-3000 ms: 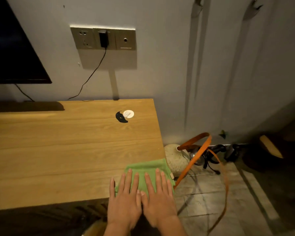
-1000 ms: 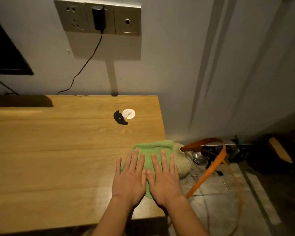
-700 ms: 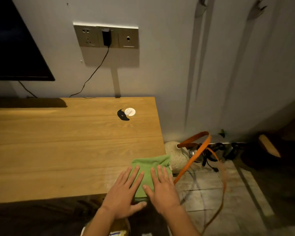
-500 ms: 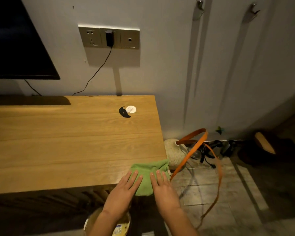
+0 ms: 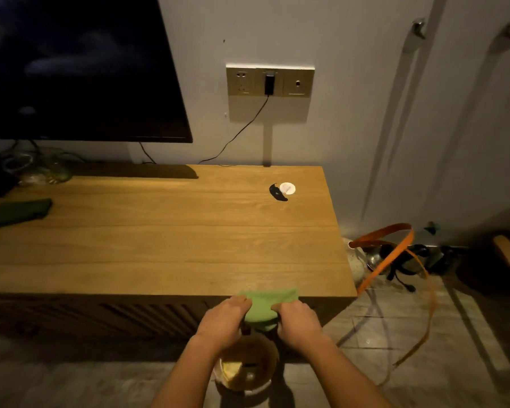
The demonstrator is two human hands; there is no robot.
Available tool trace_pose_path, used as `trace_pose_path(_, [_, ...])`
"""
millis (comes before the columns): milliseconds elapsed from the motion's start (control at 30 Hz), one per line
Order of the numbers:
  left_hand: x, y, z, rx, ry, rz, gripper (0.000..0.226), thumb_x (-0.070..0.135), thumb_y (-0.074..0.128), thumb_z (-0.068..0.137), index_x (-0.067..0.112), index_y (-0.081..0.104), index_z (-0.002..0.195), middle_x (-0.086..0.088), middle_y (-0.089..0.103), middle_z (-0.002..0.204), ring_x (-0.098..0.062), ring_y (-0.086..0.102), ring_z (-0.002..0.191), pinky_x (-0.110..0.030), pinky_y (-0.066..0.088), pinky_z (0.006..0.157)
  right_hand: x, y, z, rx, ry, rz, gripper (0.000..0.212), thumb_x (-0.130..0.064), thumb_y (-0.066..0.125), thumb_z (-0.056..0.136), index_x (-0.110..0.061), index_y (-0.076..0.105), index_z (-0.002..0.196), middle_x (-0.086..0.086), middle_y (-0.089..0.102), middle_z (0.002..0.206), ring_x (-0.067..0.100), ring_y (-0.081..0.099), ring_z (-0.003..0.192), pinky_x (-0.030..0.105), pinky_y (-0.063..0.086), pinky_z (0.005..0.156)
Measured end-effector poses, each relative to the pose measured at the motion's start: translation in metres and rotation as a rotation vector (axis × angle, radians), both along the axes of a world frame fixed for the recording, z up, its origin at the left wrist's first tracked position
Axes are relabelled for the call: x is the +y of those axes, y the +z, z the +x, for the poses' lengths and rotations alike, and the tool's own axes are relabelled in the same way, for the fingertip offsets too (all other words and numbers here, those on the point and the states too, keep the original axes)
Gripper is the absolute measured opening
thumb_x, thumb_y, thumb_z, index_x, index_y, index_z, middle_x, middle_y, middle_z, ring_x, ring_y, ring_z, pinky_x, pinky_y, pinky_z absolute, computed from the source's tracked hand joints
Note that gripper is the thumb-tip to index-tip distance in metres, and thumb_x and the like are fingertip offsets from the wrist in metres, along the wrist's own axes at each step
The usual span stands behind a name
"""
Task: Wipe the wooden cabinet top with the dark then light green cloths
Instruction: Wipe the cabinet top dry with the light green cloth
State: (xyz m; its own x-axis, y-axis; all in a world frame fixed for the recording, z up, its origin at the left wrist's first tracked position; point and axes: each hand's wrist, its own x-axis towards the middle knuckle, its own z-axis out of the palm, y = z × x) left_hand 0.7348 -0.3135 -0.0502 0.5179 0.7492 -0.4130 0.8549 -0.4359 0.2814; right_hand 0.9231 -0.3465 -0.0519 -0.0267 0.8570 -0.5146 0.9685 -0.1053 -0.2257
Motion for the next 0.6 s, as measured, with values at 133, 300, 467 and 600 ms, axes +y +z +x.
trace_pose_path(133, [0.017,0.032,-0.072,-0.018,0.118,0.030,0.062,0.010,0.050,0.084,0.027,0.039,0.142,0.001,0.042,0.151,-0.024,0.043,0.134,-0.040,0.043,0.104,0.028,0.026,-0.069,0.062,0.057,0.032,0.045,-0.024,0.054,0.087,-0.024,0.057,0.132,0.011,0.063,0.124,0.032,0.057,0.115,0.040,0.049,0.093])
trace_pose_path(300, [0.036,0.075,-0.180,-0.088,0.284,0.058,0.050,0.020,0.052,0.088,0.031,0.048,0.137,-0.002,0.058,0.136,-0.026,0.054,0.123,-0.038,0.047,0.097,0.062,0.065,-0.169,0.160,0.134,0.013,0.065,-0.042,0.063,0.078,-0.027,0.050,0.140,0.004,0.062,0.132,0.026,0.056,0.119,0.035,0.047,0.100])
trace_pose_path(467, [0.044,0.115,-0.283,-0.131,0.390,0.079,0.052,0.017,0.051,0.090,0.028,0.046,0.141,-0.004,0.058,0.136,-0.025,0.053,0.124,-0.040,0.046,0.102,0.076,0.093,-0.275,0.246,0.172,0.061,0.094,-0.072,0.072,0.061,-0.028,0.047,0.140,-0.002,0.060,0.132,0.020,0.057,0.117,0.036,0.049,0.095])
trace_pose_path(600, [0.041,0.139,-0.356,-0.162,0.479,0.106,0.051,0.018,0.053,0.090,0.028,0.047,0.139,-0.005,0.059,0.133,-0.023,0.053,0.122,-0.038,0.045,0.100,0.080,0.105,-0.354,0.268,0.200,0.182,0.056,-0.059,0.068,0.078,-0.026,0.060,0.122,0.001,0.068,0.112,0.020,0.062,0.101,0.037,0.053,0.084])
